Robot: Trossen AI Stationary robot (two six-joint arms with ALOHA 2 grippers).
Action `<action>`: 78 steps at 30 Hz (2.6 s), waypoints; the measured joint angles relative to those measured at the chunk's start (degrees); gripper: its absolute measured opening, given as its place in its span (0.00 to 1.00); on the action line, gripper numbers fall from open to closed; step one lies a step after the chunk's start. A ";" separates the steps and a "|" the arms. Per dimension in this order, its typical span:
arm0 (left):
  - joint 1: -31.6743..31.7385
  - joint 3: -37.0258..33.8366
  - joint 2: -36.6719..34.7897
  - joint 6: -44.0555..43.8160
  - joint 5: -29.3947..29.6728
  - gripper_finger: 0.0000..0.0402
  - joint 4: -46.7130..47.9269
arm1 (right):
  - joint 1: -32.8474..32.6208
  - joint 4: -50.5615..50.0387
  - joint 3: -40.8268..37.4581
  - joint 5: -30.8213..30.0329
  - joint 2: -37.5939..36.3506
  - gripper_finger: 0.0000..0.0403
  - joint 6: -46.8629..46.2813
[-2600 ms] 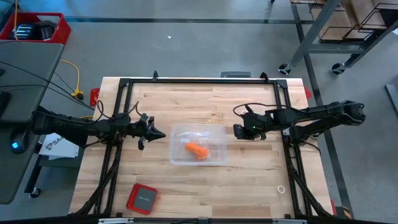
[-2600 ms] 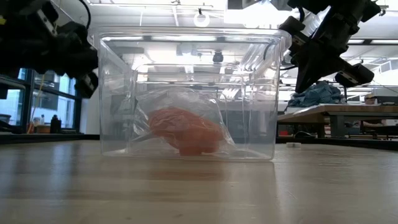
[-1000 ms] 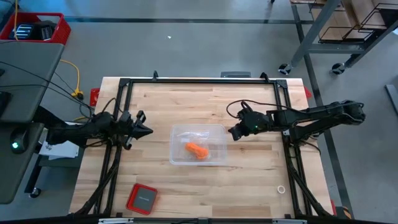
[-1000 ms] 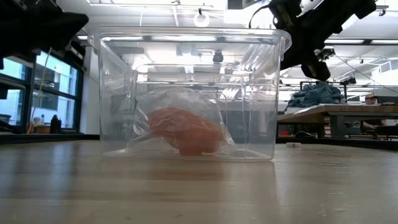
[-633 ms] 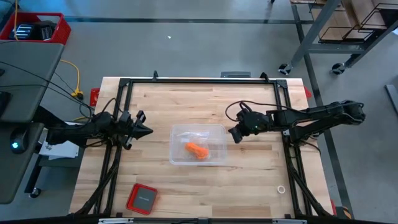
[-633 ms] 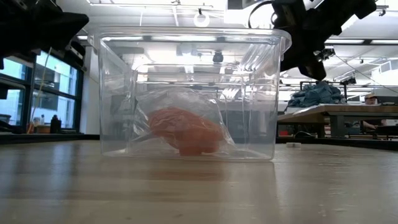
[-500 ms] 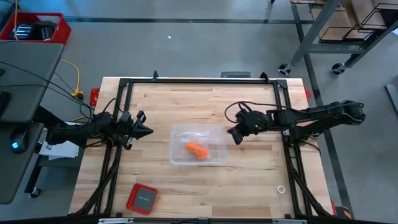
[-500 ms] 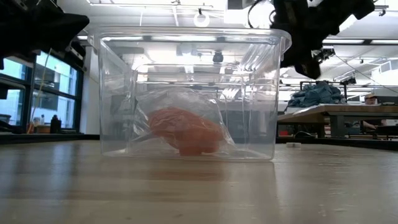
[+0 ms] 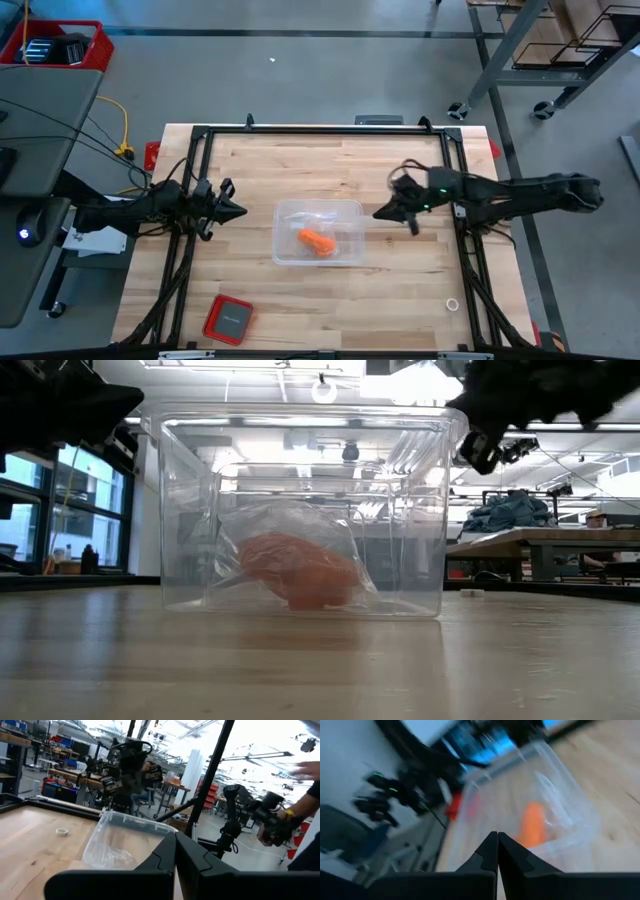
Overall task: Roll bandage
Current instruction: Return to Home Position
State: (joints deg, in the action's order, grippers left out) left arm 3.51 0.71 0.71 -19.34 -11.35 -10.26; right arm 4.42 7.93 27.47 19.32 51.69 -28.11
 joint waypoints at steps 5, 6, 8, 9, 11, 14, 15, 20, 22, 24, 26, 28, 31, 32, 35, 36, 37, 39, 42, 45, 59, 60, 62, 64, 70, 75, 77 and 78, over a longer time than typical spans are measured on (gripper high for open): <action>0.00 0.00 0.11 -0.01 0.00 0.00 0.30 | -1.59 19.83 -12.76 0.80 -8.65 0.00 -0.14; 0.00 0.00 0.13 -0.01 0.00 0.00 0.42 | -2.01 22.94 -14.83 0.70 -9.74 0.00 -0.53; 0.00 0.00 0.13 0.00 0.00 0.00 0.39 | -3.04 27.68 -18.42 0.34 -11.33 0.00 -1.67; 0.00 0.00 0.13 0.00 -0.01 0.00 0.37 | -3.73 29.82 -19.87 -0.21 -11.88 0.00 -1.90; 0.00 0.00 0.13 -0.01 0.00 0.00 0.31 | -5.21 31.85 -21.84 -2.25 -12.73 0.00 -1.41; 0.00 0.00 0.13 -0.01 -0.02 0.00 0.35 | -7.32 31.63 -23.52 -4.31 -12.82 0.00 1.60; 0.00 0.00 0.13 0.00 -0.02 0.00 0.37 | -7.98 31.40 -23.99 -4.34 -12.89 0.00 2.87; 0.00 0.00 0.13 0.01 -0.03 0.00 0.34 | -10.14 23.26 -26.90 -4.79 -17.31 0.00 8.36; 0.00 0.00 0.13 0.01 -0.04 0.00 0.20 | -10.51 15.33 -26.92 -5.87 -21.58 0.00 10.26; 0.00 0.00 0.13 0.01 -0.02 0.00 0.22 | -10.66 7.42 -26.92 -7.51 -25.97 0.00 12.30; 0.00 0.00 0.13 0.00 -0.02 0.00 0.18 | -10.64 1.25 -26.92 -9.35 -30.30 0.00 14.45; 0.00 0.00 0.13 0.01 -0.04 0.00 0.24 | -10.56 -3.24 -26.92 -11.28 -34.39 0.00 15.59; -0.01 0.00 0.13 0.00 -0.04 0.00 0.12 | -10.44 -6.79 -26.90 -14.92 -38.85 0.00 17.07; -0.02 0.00 0.13 0.01 -0.05 0.00 0.20 | -10.42 -6.84 -26.90 -15.97 -40.12 0.00 17.88; -0.02 0.00 0.14 0.01 -0.03 0.00 0.48 | -10.42 -7.12 -26.90 -17.70 -43.36 0.00 20.71; -0.02 0.00 0.13 0.00 -0.04 0.00 0.46 | -10.42 -7.27 -26.90 -18.31 -44.32 0.00 21.82; -0.02 0.00 0.13 0.01 -0.04 0.00 0.42 | -10.42 -7.31 -26.90 -18.62 -45.14 0.00 22.64; -0.02 0.00 0.13 0.01 -0.04 0.00 0.46 | -10.42 -7.29 -26.90 -18.71 -46.14 0.00 23.55; -0.02 0.00 0.13 0.01 -0.04 0.00 0.44 | -10.42 -7.31 -26.90 -18.81 -45.82 0.00 24.17; -0.02 0.00 0.13 0.01 -0.04 0.00 0.44 | -10.42 -7.31 -26.90 -18.83 -44.92 0.00 26.73; -0.01 0.00 0.13 0.01 -0.04 0.00 0.55 | -10.42 -7.31 -26.90 -18.76 -44.53 0.00 26.66; -0.02 0.00 0.13 0.00 -0.04 0.00 0.55 | -10.42 -7.33 -26.90 -18.76 -44.53 0.00 26.66; -0.02 0.00 0.13 0.00 -0.02 0.00 0.55 | -10.42 -7.33 -26.90 -18.76 -44.53 0.00 26.66; -0.02 0.00 0.13 0.00 -0.03 0.00 0.56 | -10.42 -7.33 -26.90 -18.75 -44.53 0.00 26.66; -0.02 0.00 0.13 0.00 -0.04 0.00 0.59 | -10.42 -7.33 -26.90 -18.74 -44.53 0.00 26.66; -0.02 0.00 0.13 0.01 -0.03 0.00 0.59 | -10.42 -7.33 -26.90 -18.72 -44.53 0.00 26.66; -0.02 0.00 0.13 0.01 -0.04 0.00 0.59 | -10.42 -7.33 -26.90 -18.72 -44.53 0.00 26.66; -0.02 0.00 0.13 0.01 -0.04 0.00 0.61 | -10.42 -7.33 -26.90 -18.72 -44.53 0.00 26.66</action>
State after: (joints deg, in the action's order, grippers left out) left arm 3.49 0.71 0.84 -19.33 -11.39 -9.65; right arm -6.00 0.60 0.58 0.60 7.16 -1.45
